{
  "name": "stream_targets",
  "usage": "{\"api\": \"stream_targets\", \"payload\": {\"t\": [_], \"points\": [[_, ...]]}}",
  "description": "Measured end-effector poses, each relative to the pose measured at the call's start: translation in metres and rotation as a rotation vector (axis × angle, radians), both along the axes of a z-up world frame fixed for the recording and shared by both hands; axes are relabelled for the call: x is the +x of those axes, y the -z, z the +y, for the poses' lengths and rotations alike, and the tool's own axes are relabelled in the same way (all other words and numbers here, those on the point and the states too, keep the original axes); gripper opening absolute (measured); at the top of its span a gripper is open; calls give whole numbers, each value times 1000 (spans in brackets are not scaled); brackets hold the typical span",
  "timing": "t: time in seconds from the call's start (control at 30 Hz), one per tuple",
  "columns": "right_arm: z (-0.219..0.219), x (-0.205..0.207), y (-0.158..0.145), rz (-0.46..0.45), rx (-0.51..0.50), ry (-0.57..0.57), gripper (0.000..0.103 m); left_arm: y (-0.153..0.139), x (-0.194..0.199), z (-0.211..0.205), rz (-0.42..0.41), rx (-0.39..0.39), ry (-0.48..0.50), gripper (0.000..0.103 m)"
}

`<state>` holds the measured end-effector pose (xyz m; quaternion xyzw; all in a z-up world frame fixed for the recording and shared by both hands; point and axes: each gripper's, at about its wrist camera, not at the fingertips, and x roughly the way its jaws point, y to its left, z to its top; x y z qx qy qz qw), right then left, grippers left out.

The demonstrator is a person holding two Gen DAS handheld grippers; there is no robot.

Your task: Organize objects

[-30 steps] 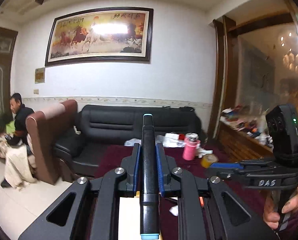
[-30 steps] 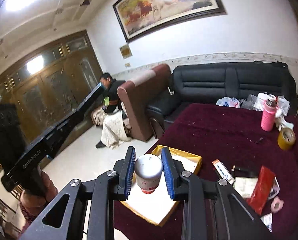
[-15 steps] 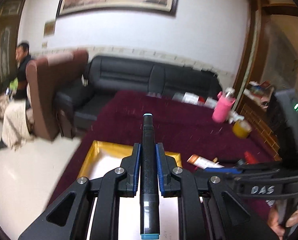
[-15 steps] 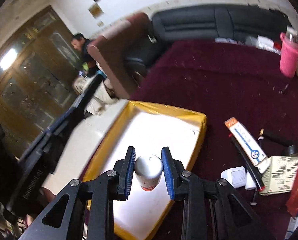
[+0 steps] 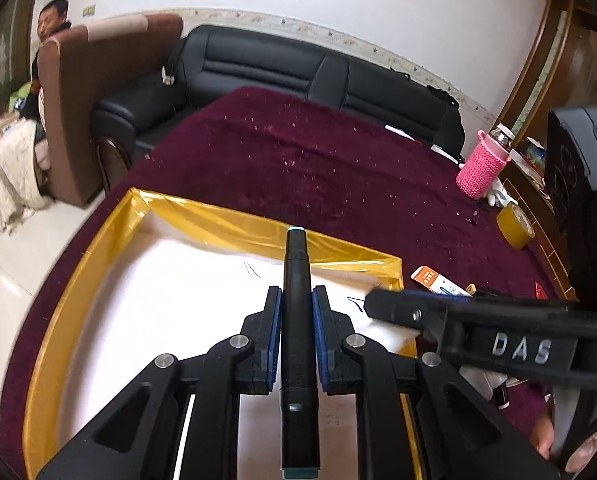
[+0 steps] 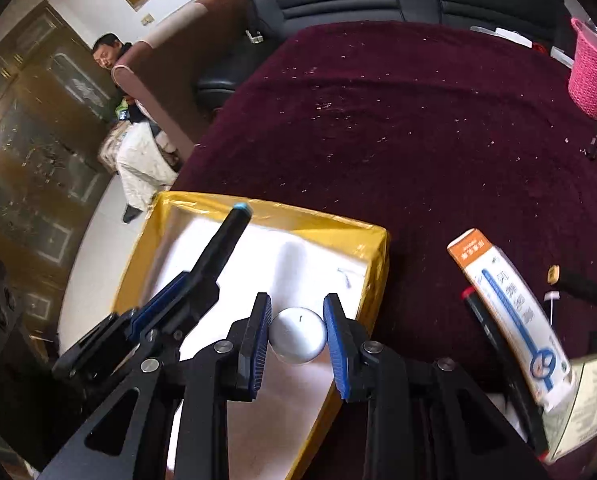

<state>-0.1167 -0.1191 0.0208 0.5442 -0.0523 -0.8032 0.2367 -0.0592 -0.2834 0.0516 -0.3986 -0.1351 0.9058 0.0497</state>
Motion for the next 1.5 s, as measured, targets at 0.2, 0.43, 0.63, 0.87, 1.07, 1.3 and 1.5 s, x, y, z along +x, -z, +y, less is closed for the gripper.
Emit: {"api": "stream_targets", "payload": {"t": [0.2, 0.43, 0.63, 0.87, 1.07, 1.3, 1.5], "points": [[-3, -16, 12, -30, 11, 6, 32, 9, -2, 1, -40, 24, -9, 33], [19, -1, -6, 61, -88, 76, 54, 1, 21, -4, -45, 94, -93, 76], [44, 38, -36, 221, -80, 102, 70, 21, 37, 4, -111, 143, -89, 77], [85, 72, -45, 224, -141, 141, 71, 29, 54, 0, -130, 206, -96, 77], [109, 93, -42, 206, -168, 176, 72, 31, 66, -5, -124, 247, -111, 77], [142, 113, -44, 226, -183, 239, 76, 0, 82, 3, -31, 210, -97, 81], [166, 122, -48, 261, -182, 278, 78, -33, 98, 23, 44, 178, -52, 85]]}}
